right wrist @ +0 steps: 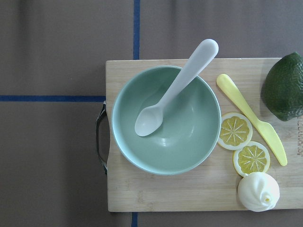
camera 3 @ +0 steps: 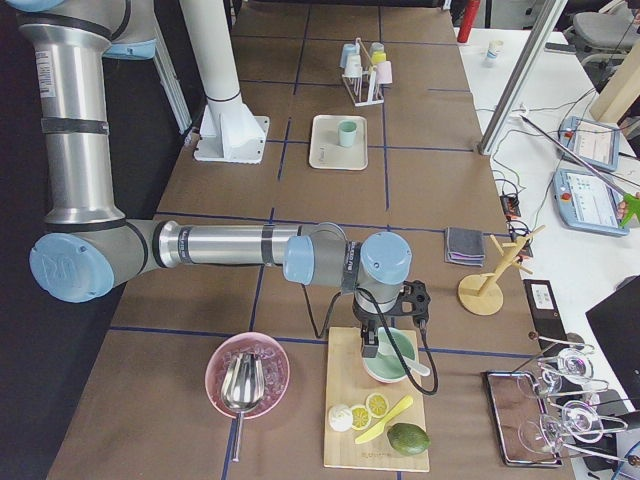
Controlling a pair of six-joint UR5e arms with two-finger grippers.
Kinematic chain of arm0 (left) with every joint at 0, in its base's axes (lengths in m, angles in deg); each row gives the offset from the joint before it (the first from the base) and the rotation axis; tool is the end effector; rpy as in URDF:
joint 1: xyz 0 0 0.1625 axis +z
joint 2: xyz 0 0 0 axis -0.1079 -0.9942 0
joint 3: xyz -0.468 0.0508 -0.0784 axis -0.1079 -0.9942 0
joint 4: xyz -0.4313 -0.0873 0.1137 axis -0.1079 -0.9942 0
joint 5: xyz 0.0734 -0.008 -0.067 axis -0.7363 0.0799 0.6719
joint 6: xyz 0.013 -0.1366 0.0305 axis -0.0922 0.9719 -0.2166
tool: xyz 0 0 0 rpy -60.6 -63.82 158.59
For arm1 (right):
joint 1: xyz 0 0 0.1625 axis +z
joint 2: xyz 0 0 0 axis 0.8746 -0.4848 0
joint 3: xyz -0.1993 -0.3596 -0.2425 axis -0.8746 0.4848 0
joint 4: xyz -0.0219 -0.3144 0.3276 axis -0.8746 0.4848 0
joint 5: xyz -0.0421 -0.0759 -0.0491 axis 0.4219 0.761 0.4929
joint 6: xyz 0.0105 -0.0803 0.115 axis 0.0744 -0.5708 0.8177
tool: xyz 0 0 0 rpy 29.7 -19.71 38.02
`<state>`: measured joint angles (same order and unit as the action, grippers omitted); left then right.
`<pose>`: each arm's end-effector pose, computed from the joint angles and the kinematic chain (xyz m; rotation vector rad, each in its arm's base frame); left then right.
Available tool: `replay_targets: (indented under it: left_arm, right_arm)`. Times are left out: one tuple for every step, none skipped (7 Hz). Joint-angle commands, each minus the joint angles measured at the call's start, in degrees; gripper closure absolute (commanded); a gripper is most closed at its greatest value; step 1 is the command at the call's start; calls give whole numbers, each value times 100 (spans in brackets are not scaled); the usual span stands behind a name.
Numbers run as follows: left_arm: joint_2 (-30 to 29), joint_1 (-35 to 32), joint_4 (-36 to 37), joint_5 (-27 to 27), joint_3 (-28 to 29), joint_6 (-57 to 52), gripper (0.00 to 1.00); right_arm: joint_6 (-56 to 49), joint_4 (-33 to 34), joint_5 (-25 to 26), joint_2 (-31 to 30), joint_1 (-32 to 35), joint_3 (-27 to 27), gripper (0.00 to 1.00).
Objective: Pick up and place green cup on tray
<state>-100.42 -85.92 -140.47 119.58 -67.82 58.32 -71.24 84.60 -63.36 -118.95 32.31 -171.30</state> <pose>-0.0505 -0.5235 0.7249 -0.0750 0.8215 0.0384 0.0679 -0.5387 0.7206 0.0048 -0.7582 0.0021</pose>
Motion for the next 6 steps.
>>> replay_targets:
  left_arm:
    - [0, 0, 0, 0, -19, 1, 0]
    - [0, 0, -18, 0, -19, -8, 0]
    - [52, 0, -183, 0, -19, -8, 0]
    - [70, 0, -307, 0, 15, -8, 0]
    - [70, 0, -308, 0, 16, -8, 0]
    - [61, 0, -317, 0, 16, -8, 0]
  right_arm:
    - [4, 0, 4, 1, 3, 1, 0]
    - [4, 0, -5, 1, 3, -8, 0]
    - [4, 0, -5, 1, 3, -17, 0]
    - [13, -8, -5, 9, 3, -34, 0]
    - [30, 0, -13, 27, 3, -95, 0]
    - [22, 0, -5, 27, 3, -79, 0]
